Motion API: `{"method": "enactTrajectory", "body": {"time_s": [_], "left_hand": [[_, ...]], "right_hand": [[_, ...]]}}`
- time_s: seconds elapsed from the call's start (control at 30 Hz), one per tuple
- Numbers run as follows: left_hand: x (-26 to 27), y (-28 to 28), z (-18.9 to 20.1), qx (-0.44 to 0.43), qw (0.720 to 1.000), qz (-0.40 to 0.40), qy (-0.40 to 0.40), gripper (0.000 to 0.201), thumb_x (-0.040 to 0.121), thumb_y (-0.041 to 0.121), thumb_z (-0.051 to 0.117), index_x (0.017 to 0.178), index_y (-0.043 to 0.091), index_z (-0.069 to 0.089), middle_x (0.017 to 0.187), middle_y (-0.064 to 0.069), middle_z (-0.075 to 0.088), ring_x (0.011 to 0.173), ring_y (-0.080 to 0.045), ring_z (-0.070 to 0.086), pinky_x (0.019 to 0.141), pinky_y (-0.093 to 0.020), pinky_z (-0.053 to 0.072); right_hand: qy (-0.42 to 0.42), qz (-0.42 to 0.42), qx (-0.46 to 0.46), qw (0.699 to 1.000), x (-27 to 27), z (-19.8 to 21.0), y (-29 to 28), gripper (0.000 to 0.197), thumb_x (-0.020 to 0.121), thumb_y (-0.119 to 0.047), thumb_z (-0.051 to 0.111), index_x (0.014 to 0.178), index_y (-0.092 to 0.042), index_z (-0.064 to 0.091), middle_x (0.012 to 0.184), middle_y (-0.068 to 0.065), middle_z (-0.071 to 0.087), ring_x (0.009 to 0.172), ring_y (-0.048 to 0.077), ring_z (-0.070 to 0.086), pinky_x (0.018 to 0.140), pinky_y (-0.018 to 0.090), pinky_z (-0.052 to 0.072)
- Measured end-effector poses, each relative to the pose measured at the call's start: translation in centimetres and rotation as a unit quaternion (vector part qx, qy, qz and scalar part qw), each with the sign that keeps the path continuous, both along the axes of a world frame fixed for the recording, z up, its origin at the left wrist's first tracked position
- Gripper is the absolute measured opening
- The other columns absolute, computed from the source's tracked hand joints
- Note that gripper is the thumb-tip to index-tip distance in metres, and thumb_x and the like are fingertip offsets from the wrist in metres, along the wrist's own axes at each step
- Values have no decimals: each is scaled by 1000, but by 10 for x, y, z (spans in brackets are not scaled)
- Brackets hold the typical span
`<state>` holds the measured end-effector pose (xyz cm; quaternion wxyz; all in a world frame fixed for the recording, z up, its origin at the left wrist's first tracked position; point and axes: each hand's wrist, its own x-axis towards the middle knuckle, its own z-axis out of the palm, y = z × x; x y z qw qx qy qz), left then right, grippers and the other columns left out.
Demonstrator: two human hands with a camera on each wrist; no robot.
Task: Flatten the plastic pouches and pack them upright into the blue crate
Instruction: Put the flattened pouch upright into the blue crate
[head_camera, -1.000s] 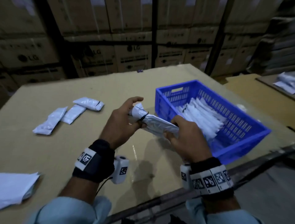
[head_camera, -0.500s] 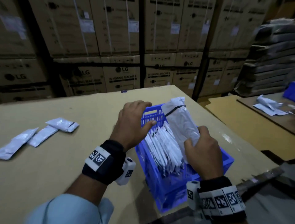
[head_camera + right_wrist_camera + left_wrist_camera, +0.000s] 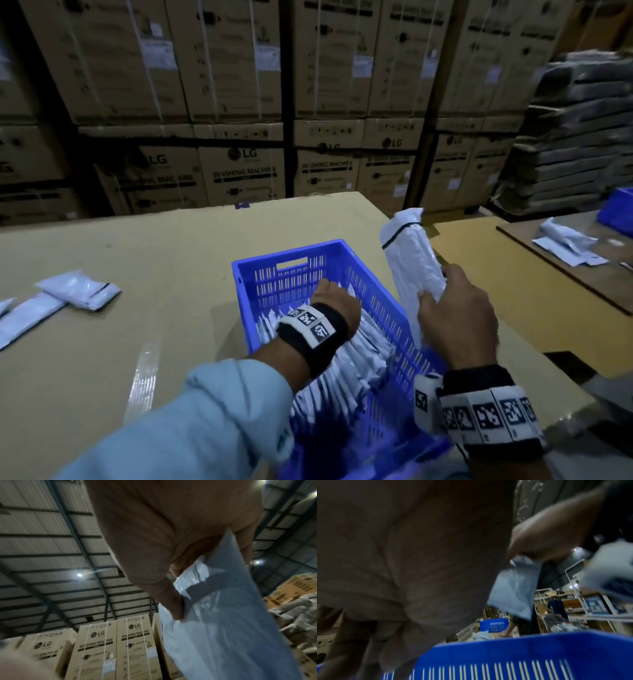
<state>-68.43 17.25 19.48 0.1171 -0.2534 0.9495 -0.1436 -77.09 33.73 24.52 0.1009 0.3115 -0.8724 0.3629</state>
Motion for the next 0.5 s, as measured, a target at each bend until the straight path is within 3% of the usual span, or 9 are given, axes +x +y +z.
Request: {"method": "enactTrajectory", "body": {"time_s": [0.1, 0.2, 0.27, 0.33, 0.4, 0.43, 0.47, 0.5], "left_hand": [[-25, -3, -40, -8, 1000, -27, -1, 42, 101, 22, 46, 140, 11, 51, 144, -18, 50, 132, -37, 45, 116, -51, 25], [-40, -10, -72, -8, 998, -64, -1, 51, 103, 23, 45, 152, 15, 35, 165, -19, 19, 145, -37, 30, 115, -51, 25], [-49, -13, -82, -24, 995, -82, -47, 61, 104, 33, 43, 158, 18, 20, 169, -16, 1, 154, -35, 11, 120, -50, 19], [-50, -19, -97, -40, 990, -104, -87, 60, 104, 40, 38, 158, 18, 24, 169, -16, 11, 156, -33, 10, 121, -50, 18], [-51, -28, -116, -42, 984, -89, -146, 55, 94, 49, 42, 144, 26, 52, 152, -8, 50, 144, -27, 42, 114, -46, 30], [-52, -32, -121, -74, 985, -82, -135, 53, 89, 54, 47, 134, 31, 62, 138, -1, 63, 134, -22, 55, 110, -43, 32], [-54, -36, -123, -93, 982, -79, -142, 51, 87, 56, 51, 132, 34, 63, 133, 3, 66, 129, -19, 58, 112, -43, 28], [-55, -39, -121, -70, 978, -90, -174, 53, 90, 56, 50, 138, 35, 57, 139, -1, 62, 133, -23, 54, 118, -49, 21]], "right_hand": [[24, 29, -6, 999, -27, 9, -21, 20, 92, -23, 63, 108, -18, 53, 81, 9, 57, 72, 33, 52, 63, 37, 43], [38, 45, -52, 997, -41, 9, -50, 21, 92, -21, 64, 108, -15, 53, 86, 14, 61, 71, 31, 49, 62, 35, 39], [52, 53, -80, 994, -43, 2, -68, 25, 92, -21, 66, 113, -15, 54, 90, 15, 66, 75, 34, 58, 63, 34, 40], [54, 66, -109, 990, -43, -10, -82, 27, 93, -21, 66, 117, -18, 54, 91, 13, 69, 78, 37, 64, 62, 35, 44], [49, 85, -131, 987, -42, -26, -93, 28, 94, -21, 65, 119, -20, 54, 90, 10, 70, 76, 35, 65, 61, 36, 50], [47, 94, -138, 985, -42, -34, -98, 29, 95, -22, 65, 121, -21, 53, 91, 9, 70, 76, 34, 66, 62, 37, 53], [46, 105, -142, 983, -43, -42, -101, 30, 96, -23, 65, 123, -22, 53, 92, 8, 71, 75, 32, 66, 63, 38, 55], [48, 115, -147, 981, -45, -49, -104, 31, 97, -24, 64, 126, -23, 52, 94, 7, 71, 76, 30, 67, 64, 40, 57]]}}
